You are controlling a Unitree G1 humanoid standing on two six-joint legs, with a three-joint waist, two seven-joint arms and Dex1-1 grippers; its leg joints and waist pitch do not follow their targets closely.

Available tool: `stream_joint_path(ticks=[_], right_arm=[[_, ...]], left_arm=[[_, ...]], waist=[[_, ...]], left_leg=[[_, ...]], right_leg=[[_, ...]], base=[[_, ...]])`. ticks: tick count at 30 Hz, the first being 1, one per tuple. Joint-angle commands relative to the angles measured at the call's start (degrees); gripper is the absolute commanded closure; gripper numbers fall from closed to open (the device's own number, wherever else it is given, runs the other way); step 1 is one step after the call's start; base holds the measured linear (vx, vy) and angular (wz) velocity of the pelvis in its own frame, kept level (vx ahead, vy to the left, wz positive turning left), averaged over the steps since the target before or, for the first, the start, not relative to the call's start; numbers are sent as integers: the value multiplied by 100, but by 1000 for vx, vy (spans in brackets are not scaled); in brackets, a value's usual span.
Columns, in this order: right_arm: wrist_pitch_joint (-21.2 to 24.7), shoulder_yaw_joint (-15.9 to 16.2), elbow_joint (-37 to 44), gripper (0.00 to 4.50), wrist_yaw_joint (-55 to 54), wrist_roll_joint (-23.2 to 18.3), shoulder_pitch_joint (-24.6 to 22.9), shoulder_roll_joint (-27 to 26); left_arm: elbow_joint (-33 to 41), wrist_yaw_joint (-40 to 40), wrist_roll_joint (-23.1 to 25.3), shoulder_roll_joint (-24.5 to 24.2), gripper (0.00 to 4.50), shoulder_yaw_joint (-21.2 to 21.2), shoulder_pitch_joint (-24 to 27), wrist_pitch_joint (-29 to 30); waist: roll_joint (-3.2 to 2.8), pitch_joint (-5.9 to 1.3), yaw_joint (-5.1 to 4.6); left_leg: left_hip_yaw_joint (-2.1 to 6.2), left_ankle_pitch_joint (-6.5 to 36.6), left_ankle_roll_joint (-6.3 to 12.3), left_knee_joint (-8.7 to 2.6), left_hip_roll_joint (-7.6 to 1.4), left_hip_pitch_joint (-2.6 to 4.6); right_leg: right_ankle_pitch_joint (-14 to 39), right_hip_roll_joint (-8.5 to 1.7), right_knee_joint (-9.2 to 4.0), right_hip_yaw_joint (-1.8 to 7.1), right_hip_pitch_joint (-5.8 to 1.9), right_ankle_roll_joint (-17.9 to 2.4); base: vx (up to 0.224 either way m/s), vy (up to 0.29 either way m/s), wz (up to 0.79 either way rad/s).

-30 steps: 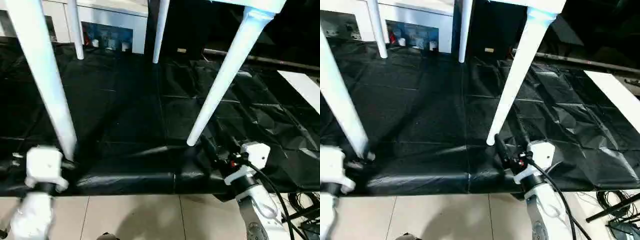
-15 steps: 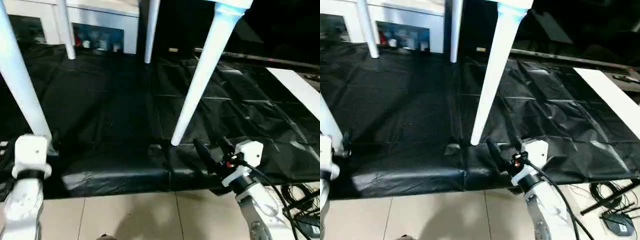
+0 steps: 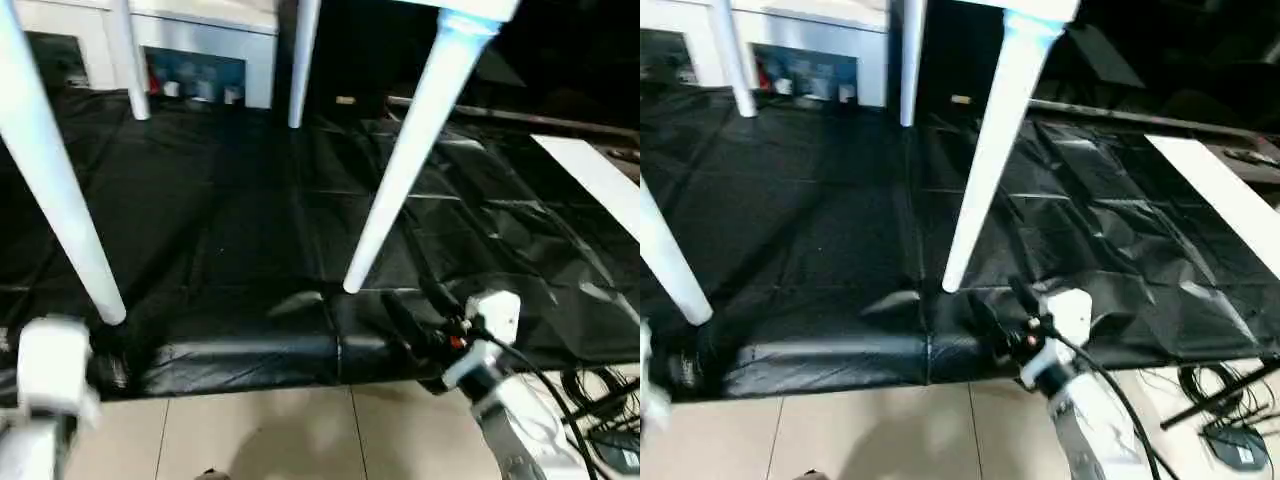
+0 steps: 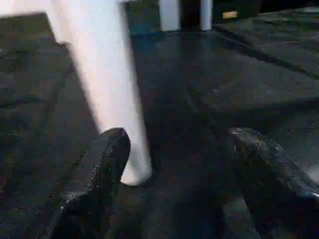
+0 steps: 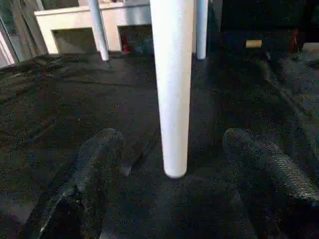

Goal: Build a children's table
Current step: Flip table

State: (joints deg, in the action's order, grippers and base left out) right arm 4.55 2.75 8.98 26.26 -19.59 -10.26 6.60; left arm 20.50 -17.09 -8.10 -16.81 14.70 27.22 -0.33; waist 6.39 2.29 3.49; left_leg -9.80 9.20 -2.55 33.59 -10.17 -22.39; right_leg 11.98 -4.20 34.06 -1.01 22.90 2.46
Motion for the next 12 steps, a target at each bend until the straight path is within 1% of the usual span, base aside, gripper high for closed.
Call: stream_joint_path(ticks=[1,2,3,4,5,6,7,8,9,10,11,12], right_arm=[[26,-86,176,99,-74,14,-30,24],[15,-83,183,99,-82,16,-43,20],[3,-88,190,99,-91,19,-56,13],[-18,-100,206,99,-110,20,-51,-2],[-23,-104,220,99,-123,16,-41,-8],[-21,-114,236,99,-142,-2,-19,-25],[-19,-119,245,99,-154,-12,-6,-36],[-19,-118,248,99,-156,-14,0,-37],[-23,-114,256,99,-157,-16,25,-36],[-7,-116,280,99,-165,-36,74,-44],[-5,-116,285,99,-169,-40,88,-45],[-2,-123,296,99,-186,-53,133,-55]], left_arm=[[241,166,15,152,89,-106,38,76],[279,231,17,215,89,-124,68,85],[321,315,86,292,89,-166,90,53],[354,483,257,412,89,-231,22,-26],[387,565,327,461,89,-252,-28,-30],[366,663,353,531,89,-259,-153,-62],[353,716,359,569,89,-260,-225,-78],[353,728,361,577,89,-267,-256,-69],[361,749,363,587,89,-301,-352,-13],[357,844,443,607,89,-351,-547,100],[360,857,457,607,89,-365,-597,138],[353,928,497,616,89,-385,-772,284]], waist=[[-173,-78,-10],[-176,-74,-12],[-131,-54,-30],[-150,-51,-34],[-122,-40,-63],[-139,-42,-66],[-187,-51,-76],[-239,-9,-109],[-253,4,-125],[-370,49,-42],[-374,41,166],[-295,26,568]], left_leg=[[235,4281,-519,-556,-278,230],[239,4319,-524,-549,-277,239],[257,4354,-524,-557,-275,217],[267,4392,-542,-557,-273,221],[286,4451,-551,-563,-271,220],[299,4482,-561,-567,-268,233],[320,4555,-586,-596,-273,240],[358,4909,-642,-703,-300,229],[381,5110,-668,-793,-321,174],[273,5745,-722,-1223,-419,-128],[91,5993,-730,-1394,-435,-455],[-335,5449,-477,-1358,-332,-562]], right_leg=[[3286,-269,-650,130,124,-248],[3348,-273,-655,124,129,-241],[3535,-281,-673,96,101,-197],[3681,-287,-693,81,94,-157],[3825,-282,-724,38,73,-105],[3850,-284,-729,14,60,-102],[3733,-276,-738,-36,16,-126],[3508,-212,-733,-177,-48,-173],[3331,-171,-675,-249,-137,-194],[2438,25,-37,-424,-453,-379],[1686,62,640,-459,-714,-450],[1649,109,932,-291,-654,-341]], base=[[0,0,0],[0,0,0],[0,0,0],[0,0,0],[0,0,0],[0,0,0],[0,0,0],[-56,25,-11],[-54,18,-9],[-54,18,-9],[-110,-2,4],[-85,-7,7]])
